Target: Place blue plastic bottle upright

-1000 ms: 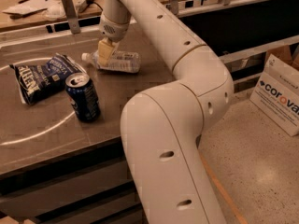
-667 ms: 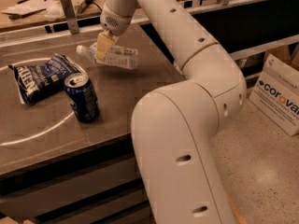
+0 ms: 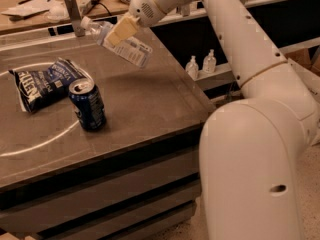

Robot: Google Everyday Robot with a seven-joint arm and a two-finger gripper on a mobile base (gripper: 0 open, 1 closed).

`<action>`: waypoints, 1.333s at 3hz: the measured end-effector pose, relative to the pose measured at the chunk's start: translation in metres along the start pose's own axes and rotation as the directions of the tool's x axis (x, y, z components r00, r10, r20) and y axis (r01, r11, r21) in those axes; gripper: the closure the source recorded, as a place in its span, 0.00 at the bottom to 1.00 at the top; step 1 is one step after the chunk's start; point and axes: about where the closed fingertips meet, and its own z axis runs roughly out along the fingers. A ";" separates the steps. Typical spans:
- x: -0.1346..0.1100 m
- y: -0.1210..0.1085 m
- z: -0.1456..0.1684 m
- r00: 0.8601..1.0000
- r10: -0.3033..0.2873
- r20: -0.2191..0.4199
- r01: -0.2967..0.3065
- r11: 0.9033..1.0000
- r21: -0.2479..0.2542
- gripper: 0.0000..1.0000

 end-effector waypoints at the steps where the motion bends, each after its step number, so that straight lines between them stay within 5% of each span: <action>1: 0.001 0.000 -0.026 0.970 0.001 0.245 0.011 0.999 -0.045 1.00; 2: 0.003 0.004 -0.044 0.904 -0.067 0.423 0.098 0.994 -0.052 1.00; 3: 0.016 -0.001 -0.056 0.849 -0.091 0.521 0.131 0.991 -0.039 1.00; 4: 0.029 -0.008 -0.056 0.815 -0.087 0.573 0.135 0.990 -0.041 1.00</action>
Offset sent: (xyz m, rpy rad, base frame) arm -0.0249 -0.0722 0.0321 0.6404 -0.2018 0.1486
